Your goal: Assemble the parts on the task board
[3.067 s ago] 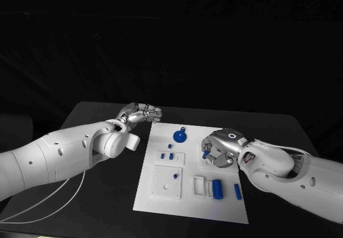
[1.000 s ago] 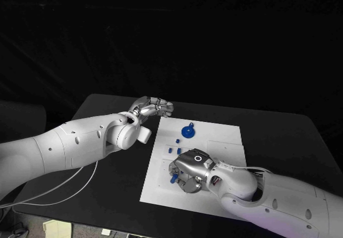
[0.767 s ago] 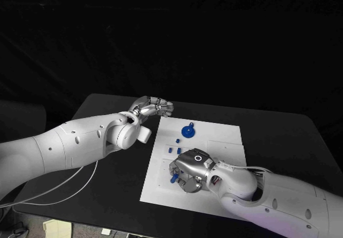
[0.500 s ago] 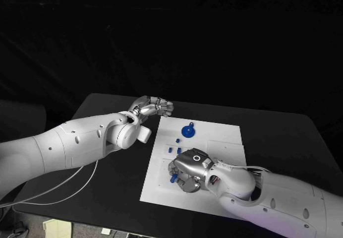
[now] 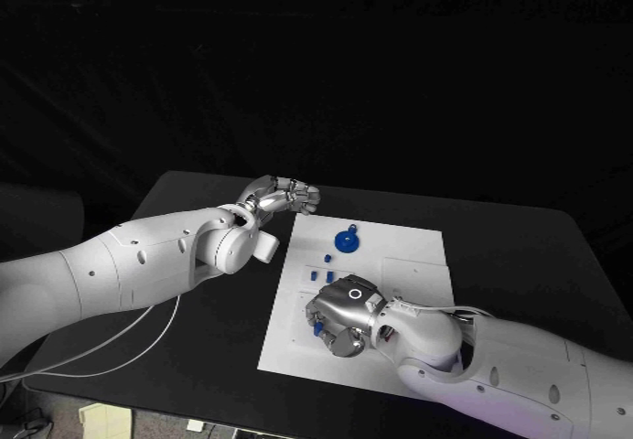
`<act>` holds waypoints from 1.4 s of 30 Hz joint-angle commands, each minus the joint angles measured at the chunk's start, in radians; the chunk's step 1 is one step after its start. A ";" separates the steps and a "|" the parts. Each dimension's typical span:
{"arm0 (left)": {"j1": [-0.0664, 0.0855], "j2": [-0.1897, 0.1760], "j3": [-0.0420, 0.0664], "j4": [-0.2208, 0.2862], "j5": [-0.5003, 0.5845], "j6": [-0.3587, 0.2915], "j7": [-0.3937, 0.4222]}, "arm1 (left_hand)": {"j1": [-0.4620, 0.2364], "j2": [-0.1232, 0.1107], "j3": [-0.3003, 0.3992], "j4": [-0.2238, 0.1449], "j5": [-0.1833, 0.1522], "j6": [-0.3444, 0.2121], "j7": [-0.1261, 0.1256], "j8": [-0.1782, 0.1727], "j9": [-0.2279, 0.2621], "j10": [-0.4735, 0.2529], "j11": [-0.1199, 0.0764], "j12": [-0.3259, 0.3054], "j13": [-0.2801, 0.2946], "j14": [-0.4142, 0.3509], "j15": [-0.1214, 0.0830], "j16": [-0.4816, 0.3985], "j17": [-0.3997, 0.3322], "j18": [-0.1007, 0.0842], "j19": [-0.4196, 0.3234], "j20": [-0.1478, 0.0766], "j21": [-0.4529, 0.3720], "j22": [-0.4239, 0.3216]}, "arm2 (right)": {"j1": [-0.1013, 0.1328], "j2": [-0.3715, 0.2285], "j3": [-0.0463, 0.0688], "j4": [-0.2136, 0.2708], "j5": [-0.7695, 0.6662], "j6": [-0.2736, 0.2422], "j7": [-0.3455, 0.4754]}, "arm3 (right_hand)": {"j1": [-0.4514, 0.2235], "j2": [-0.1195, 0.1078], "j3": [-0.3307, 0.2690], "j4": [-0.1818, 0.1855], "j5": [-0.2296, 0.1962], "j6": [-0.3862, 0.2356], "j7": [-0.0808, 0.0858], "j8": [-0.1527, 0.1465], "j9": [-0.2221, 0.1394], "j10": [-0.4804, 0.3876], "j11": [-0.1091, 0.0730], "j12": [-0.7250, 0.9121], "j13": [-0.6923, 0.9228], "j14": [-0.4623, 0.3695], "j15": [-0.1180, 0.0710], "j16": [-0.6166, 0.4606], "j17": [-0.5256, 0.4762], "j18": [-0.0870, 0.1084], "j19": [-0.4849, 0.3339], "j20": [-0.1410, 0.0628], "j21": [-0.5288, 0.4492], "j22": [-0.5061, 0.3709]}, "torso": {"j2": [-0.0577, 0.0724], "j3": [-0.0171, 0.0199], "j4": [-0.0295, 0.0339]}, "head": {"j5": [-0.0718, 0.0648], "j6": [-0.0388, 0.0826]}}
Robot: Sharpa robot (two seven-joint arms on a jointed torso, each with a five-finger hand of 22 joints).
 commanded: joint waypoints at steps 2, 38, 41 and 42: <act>0.002 0.002 0.001 0.001 0.005 0.015 0.007 | 0.004 0.001 -0.003 0.003 0.002 -0.007 -0.002 0.006 -0.001 -0.007 0.001 -0.005 -0.001 0.000 0.004 -0.007 0.002 0.019 0.003 0.005 -0.005 0.001 | -0.005 0.005 -0.009 -0.002 -0.018 0.052 0.001 | -0.002 0.004 0.005 -0.003 0.006 0.007 0.000 0.006 0.017 0.004 0.001 0.002 0.000 -0.002 -0.008 0.000 -0.001 0.086 -0.002 -0.008 0.006 0.016 | 0.001 -0.0003 -0.0005 | -0.001 -0.003; 0.002 -0.001 0.001 -0.003 0.005 0.014 0.006 | 0.005 0.001 -0.004 0.004 0.002 -0.009 -0.002 0.006 -0.002 -0.007 0.001 -0.005 -0.001 0.000 0.004 -0.009 0.004 0.020 0.006 0.005 -0.006 0.001 | -0.001 -0.115 0.026 0.089 0.214 -0.202 0.061 | -0.137 -0.056 -0.293 -0.076 0.124 -0.148 0.066 -0.074 -0.021 -0.156 0.062 -0.064 -0.060 -0.007 0.052 0.003 -0.012 0.086 -0.007 0.002 -0.013 0.003 | 0.000 0.0021 -0.0014 | -0.016 0.013; 0.002 -0.001 0.001 -0.006 0.006 0.014 0.006 | 0.005 0.001 -0.004 0.004 0.002 -0.009 -0.002 0.006 -0.002 -0.007 0.001 -0.005 -0.001 0.000 0.004 -0.009 0.004 0.020 0.006 0.004 -0.006 0.001 | 0.012 -0.163 0.060 0.114 0.361 -0.183 0.061 | -0.132 -0.056 -0.280 -0.057 0.108 -0.135 0.061 -0.066 -0.019 -0.120 0.051 -0.044 -0.054 -0.006 0.041 0.003 -0.014 0.086 -0.005 0.003 -0.015 0.002 | 0.000 0.0019 -0.0021 | -0.024 0.019; 0.002 0.000 0.001 -0.009 0.007 0.014 0.006 | 0.005 0.001 -0.004 0.004 0.002 -0.009 -0.002 0.006 -0.002 -0.007 0.001 -0.005 -0.001 0.000 0.004 -0.009 0.004 0.020 0.006 0.005 -0.006 0.001 | 0.020 -0.178 0.065 0.119 0.398 -0.171 0.058 | -0.131 -0.056 -0.276 -0.052 0.099 -0.133 0.060 -0.064 -0.018 -0.103 0.045 -0.034 -0.049 -0.006 0.035 0.002 -0.015 0.086 -0.005 0.004 -0.016 0.003 | -0.001 0.0019 -0.0027 | -0.028 0.021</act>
